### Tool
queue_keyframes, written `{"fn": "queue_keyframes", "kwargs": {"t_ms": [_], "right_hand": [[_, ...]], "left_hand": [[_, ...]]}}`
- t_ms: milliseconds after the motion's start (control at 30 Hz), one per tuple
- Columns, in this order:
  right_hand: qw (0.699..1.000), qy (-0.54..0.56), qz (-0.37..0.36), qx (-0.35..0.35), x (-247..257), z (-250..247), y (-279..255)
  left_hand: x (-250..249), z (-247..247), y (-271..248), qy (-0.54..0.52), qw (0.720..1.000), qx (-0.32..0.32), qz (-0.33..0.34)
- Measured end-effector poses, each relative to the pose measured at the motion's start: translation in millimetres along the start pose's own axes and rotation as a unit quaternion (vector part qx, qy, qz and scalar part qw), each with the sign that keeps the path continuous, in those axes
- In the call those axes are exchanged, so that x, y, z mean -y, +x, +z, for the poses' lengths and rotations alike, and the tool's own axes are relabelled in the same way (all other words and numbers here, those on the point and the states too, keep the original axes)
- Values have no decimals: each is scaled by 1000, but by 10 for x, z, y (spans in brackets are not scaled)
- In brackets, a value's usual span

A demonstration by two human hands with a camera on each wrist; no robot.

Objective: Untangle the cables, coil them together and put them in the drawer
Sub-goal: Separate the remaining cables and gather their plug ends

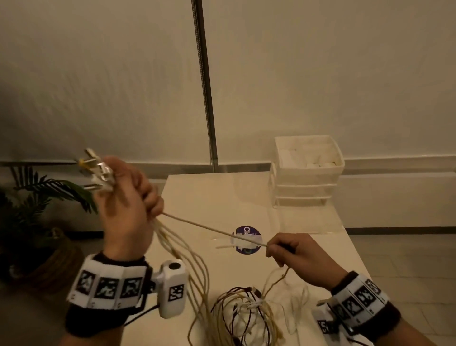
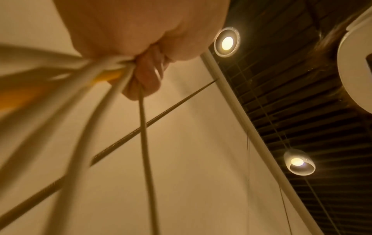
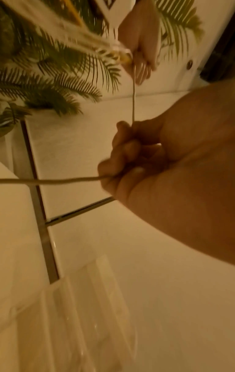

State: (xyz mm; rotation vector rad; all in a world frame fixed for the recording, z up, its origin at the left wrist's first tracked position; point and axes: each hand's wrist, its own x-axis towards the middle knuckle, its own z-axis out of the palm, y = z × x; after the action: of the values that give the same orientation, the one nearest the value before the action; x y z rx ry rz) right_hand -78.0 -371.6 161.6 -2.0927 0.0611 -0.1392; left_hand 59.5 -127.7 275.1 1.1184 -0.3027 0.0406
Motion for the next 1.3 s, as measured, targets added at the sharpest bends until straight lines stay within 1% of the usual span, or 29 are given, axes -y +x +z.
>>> {"fn": "queue_keyframes", "kwargs": {"t_ms": [33,67,133,167,233,367,467,567,633,667,767,900,967,1067,1233,1300], "right_hand": [[1000,6,5,-7,-28,-23,0],[1000,15,5,-21,-33,-39,5],[997,51,-4,-59,12,-64,41],[995,67,-10,-72,49,-71,69],[994,60,-27,-84,140,-84,137],[993,26,-50,-102,273,-169,226],[991,26,-66,-114,450,-314,278],[981,28,-114,-155,728,-498,371],[974,27,-142,-174,889,-564,433],[974,21,-151,-170,939,-560,451],[983,-10,-144,-110,903,-429,454],[996,-21,-87,-25,661,-278,382],[996,-55,-64,11,562,-311,323],[990,-118,-29,74,460,-407,244],[988,-128,2,91,464,-431,252],[982,-133,17,133,460,-410,242]], "left_hand": [[-29,-41,21,20,1000,-4,6],[-31,-57,19,42,999,9,10],[34,-10,-68,77,995,67,3],[90,30,-136,83,992,94,-12],[198,105,-252,82,987,126,-54],[296,160,-310,88,978,151,-115],[308,142,-312,98,970,190,-119],[322,171,-337,100,963,220,-120],[340,211,-352,97,962,229,-116],[344,235,-358,90,962,230,-114],[352,290,-371,48,965,224,-130],[330,301,-369,13,973,183,-140],[310,282,-340,9,978,156,-140],[305,242,-310,23,982,139,-126],[342,252,-317,35,979,153,-128],[367,267,-316,26,975,167,-143]]}}
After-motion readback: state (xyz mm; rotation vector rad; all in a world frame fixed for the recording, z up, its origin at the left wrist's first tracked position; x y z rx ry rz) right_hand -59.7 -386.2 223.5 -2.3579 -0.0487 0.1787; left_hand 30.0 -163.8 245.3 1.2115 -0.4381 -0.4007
